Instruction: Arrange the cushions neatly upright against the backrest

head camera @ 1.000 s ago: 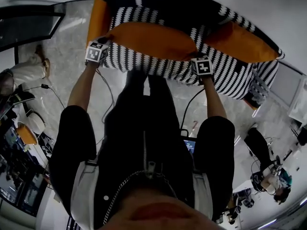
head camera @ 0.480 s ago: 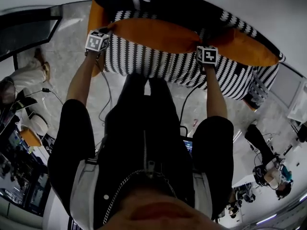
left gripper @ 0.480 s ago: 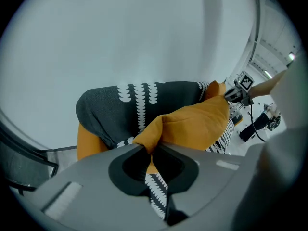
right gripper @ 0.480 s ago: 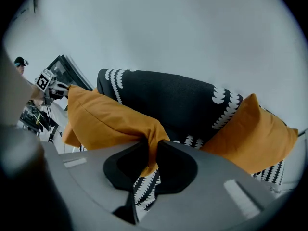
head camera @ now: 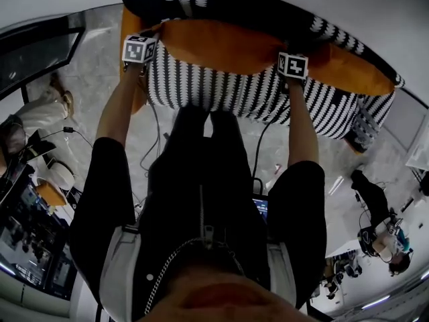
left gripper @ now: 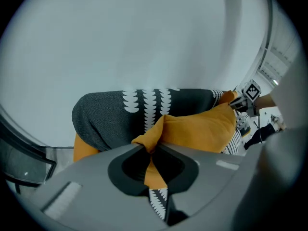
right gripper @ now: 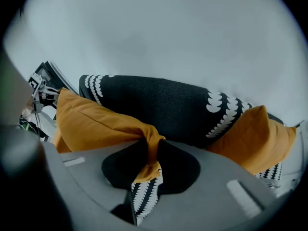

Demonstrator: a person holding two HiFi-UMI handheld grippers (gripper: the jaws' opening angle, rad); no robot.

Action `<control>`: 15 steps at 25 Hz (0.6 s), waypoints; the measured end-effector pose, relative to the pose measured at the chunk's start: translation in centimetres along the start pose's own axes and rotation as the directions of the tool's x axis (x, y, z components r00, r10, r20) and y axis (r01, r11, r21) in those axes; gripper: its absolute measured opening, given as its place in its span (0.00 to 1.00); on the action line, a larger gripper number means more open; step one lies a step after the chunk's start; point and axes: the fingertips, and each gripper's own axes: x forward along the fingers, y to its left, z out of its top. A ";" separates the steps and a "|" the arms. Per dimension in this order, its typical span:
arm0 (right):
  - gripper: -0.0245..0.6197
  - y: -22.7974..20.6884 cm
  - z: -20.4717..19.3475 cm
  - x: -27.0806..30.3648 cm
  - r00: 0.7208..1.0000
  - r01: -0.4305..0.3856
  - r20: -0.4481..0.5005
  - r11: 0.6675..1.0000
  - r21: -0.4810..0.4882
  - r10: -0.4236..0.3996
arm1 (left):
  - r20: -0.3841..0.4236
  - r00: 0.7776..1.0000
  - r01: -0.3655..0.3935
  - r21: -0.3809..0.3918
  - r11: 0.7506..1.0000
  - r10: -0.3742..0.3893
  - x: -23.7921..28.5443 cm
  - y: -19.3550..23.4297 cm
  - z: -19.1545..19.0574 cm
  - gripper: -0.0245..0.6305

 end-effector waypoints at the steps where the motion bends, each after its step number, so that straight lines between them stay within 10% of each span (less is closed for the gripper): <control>1: 0.16 -0.5 0.5 0.2 1.000 0.021 0.017 1.000 0.004 -0.021 | 0.006 1.000 -0.008 -0.008 1.000 0.008 0.3 0.1 0.4 0.07; 4: 0.26 -2.2 2.3 -0.5 0.989 0.082 0.115 0.994 0.076 -0.090 | 0.064 0.997 -0.044 -0.023 0.999 0.045 0.4 1.0 1.9 0.08; 7: 0.27 -3.6 3.3 -1.8 0.965 0.071 0.228 0.968 0.243 -0.128 | 0.148 0.987 -0.053 -0.082 0.995 0.065 -0.2 2.5 2.8 0.33; 15: 0.36 -3.3 3.4 -0.2 0.937 -0.098 0.347 0.921 0.378 -0.042 | 0.228 0.972 -0.023 -0.149 0.989 0.057 0.6 3.0 3.0 0.36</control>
